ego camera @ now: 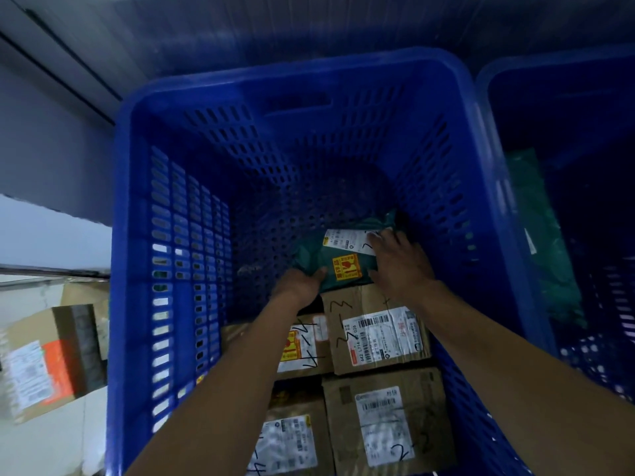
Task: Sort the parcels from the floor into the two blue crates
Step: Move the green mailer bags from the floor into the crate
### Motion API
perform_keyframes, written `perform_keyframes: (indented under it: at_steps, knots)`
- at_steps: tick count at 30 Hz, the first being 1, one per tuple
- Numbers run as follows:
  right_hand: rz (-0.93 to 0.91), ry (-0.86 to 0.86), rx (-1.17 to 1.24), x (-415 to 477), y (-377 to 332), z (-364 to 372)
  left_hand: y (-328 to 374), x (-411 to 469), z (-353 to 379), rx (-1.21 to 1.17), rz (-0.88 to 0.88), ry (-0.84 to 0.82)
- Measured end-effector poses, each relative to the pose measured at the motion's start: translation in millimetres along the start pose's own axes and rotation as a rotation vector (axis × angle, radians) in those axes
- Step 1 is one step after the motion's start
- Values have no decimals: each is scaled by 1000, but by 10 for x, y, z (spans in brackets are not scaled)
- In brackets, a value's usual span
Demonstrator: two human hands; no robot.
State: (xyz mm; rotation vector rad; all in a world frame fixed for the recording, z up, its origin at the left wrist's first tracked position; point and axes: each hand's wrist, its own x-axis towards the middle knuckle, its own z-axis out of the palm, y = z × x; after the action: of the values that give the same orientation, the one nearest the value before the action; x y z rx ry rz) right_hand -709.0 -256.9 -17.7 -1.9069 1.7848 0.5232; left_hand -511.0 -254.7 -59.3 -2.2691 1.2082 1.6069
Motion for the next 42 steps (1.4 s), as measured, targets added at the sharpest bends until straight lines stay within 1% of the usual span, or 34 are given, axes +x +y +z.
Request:
perform_keyframes:
  at_steps: [2, 3, 7, 9, 12, 14, 17, 19, 22, 24, 27, 29, 33, 38, 40, 42]
  knots:
    - [8, 15, 1, 18, 4, -9, -32, -14, -8, -257, 12, -36]
    - [18, 22, 11, 27, 8, -12, -29, -36, -22, -335, 30, -48]
    - [52, 56, 117, 68, 4, -66, 25, -76, -108, -506, 80, -28]
    - [49, 86, 145, 89, -13, -116, 58, -97, -218, -567, 141, 12]
    - [48, 96, 191, 129, -72, -180, 126, -43, -484, -483, 287, 94]
    - [47, 102, 235, 159, -131, -234, 214, -25, -700, -445, 346, 66]
    - [15, 123, 253, 189, -221, -321, 262, 21, -934, -407, 315, 42]
    - [-15, 136, 264, 180, -266, -354, 221, 2, -990, -433, 302, 33]
    - [-37, 170, 270, 187, -273, -335, 103, -105, -921, -487, 242, -42]
    - [-30, 188, 270, 192, -208, -292, 11, -140, -756, -466, 202, -106]
    - [-40, 134, 298, 164, -158, -202, -161, -102, -461, -354, 179, -158]
    - [-46, 52, 231, 136, -160, -134, -254, -79, -292, -309, 152, -178]
    - [-86, -6, 61, 138, -154, -101, -299, -88, -111, -293, 149, -142]
    - [-80, -82, 65, 113, -135, -144, -252, -79, -102, -166, 170, -114]
    - [-82, -94, 83, 95, -127, -136, -246, -67, -117, -161, 157, -106]
    - [-79, -93, 107, 73, -112, -125, -225, -104, -132, -205, 153, -95]
